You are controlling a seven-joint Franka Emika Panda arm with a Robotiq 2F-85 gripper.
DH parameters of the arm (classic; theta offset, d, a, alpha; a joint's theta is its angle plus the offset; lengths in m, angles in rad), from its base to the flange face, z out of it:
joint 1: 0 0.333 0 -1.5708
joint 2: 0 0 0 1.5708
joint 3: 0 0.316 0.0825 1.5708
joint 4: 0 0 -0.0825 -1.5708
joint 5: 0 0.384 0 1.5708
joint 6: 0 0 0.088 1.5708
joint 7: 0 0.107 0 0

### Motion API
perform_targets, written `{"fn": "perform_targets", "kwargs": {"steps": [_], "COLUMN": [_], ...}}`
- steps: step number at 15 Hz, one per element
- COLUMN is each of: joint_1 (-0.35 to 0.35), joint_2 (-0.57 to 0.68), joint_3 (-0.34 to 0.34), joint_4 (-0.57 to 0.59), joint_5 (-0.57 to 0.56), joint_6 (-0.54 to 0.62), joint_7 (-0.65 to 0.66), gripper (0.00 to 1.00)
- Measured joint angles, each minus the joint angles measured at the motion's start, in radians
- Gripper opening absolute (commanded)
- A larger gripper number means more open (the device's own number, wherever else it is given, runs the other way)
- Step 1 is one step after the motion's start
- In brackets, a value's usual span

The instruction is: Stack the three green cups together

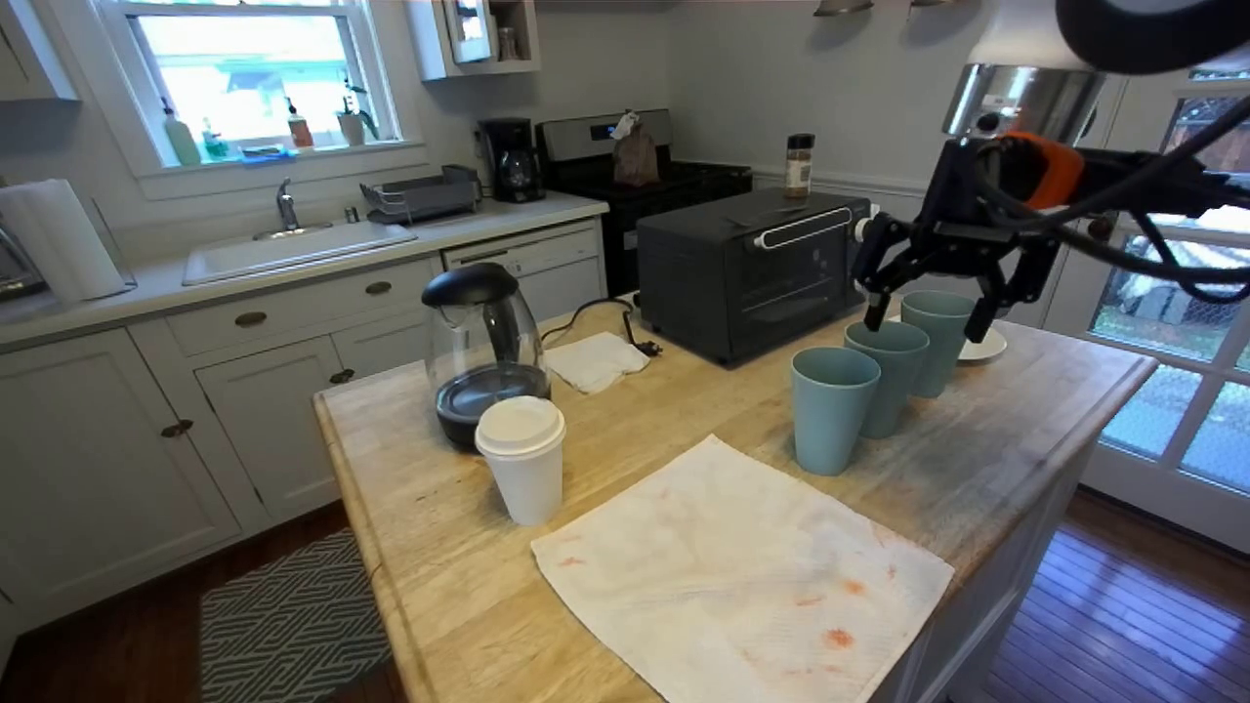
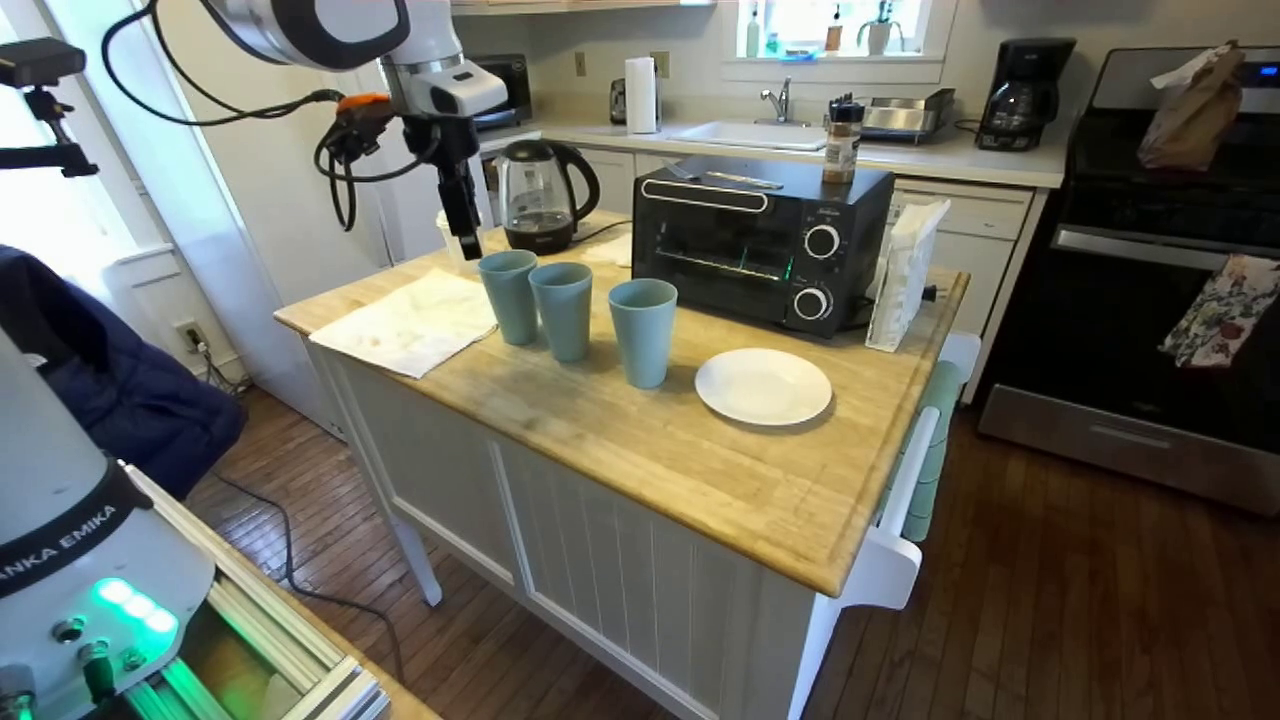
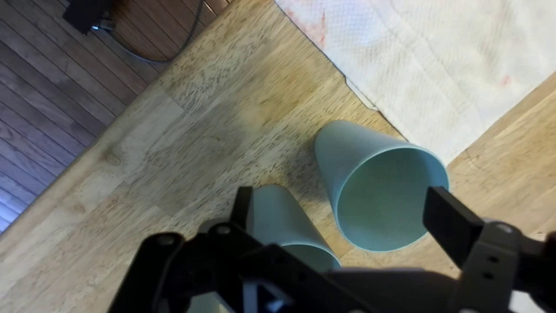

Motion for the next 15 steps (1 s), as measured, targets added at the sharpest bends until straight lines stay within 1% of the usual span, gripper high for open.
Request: {"fn": "perform_targets", "kwargs": {"steps": [4, 14, 15], "joint_1": [0.0, 0.007, 0.009], "joint_2": [0.08, 0.214, 0.223], "joint_3": [0.0, -0.007, -0.009], "joint_4": [0.028, 0.086, 0.091], "joint_5": [0.0, 0.0, 0.0], "joint_6": [0.024, 0.07, 0.07], "joint_7": [0.084, 0.152, 0.155], "gripper": [1.0, 1.0, 0.91]}}
